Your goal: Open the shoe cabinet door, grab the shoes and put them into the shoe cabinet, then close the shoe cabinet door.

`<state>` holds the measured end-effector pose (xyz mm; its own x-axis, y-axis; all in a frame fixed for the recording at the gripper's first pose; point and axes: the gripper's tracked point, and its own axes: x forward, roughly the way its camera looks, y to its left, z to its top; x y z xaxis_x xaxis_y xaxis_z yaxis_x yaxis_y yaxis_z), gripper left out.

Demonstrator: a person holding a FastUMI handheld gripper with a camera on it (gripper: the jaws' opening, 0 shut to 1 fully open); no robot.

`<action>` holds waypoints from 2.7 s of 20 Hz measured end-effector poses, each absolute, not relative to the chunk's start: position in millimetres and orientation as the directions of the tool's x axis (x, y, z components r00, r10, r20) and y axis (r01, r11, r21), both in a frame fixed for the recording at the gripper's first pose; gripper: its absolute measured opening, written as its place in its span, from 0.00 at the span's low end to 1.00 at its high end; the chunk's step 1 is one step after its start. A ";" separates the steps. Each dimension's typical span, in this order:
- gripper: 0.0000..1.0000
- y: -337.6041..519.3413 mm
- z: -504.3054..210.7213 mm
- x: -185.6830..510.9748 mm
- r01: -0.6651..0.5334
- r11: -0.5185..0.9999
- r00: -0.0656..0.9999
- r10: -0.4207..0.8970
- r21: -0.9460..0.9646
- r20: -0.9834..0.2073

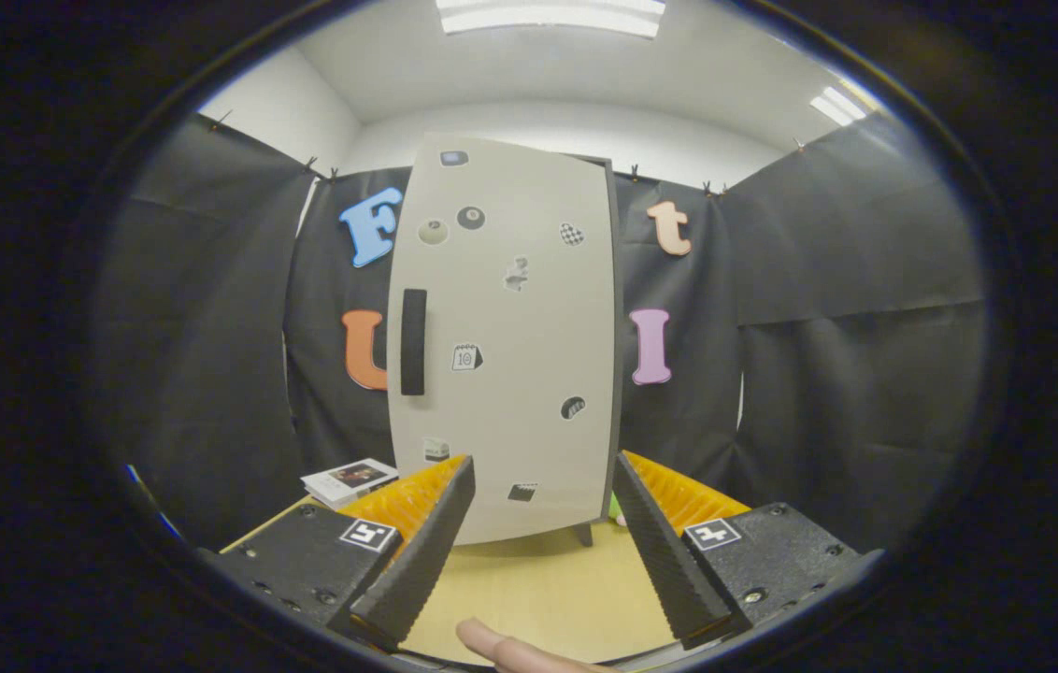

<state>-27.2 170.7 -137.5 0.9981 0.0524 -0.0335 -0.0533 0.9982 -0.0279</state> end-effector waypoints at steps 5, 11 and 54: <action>0.97 165.4 -125.9 -39.6 -0.041 0.998 0.999 0.042 -0.040 0.016; 0.97 166.0 -133.2 -38.2 -0.044 0.998 0.999 0.045 -0.033 0.002; 0.97 161.9 -135.9 -42.2 -0.054 0.997 0.998 0.056 -0.054 0.020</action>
